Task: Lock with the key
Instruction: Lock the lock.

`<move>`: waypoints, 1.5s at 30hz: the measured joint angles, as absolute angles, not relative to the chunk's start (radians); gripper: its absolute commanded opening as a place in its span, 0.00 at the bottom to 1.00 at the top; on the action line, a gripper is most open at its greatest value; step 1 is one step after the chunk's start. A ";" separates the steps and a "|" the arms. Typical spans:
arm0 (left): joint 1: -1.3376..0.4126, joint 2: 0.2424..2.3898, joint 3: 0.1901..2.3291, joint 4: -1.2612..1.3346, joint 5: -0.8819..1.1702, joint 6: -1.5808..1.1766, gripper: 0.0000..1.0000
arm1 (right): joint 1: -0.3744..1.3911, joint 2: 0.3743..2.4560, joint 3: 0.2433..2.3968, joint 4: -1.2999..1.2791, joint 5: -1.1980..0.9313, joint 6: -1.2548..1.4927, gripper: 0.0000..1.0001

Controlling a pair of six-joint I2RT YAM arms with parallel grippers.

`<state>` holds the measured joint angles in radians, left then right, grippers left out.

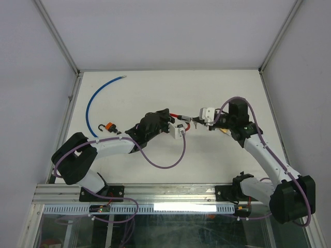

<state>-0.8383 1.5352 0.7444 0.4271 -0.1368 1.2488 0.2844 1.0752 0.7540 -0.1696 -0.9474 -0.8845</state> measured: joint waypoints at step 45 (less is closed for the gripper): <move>-0.836 1.535 0.755 0.397 -0.137 1.238 0.00 | 0.268 0.878 0.736 -0.414 -0.836 -1.205 0.59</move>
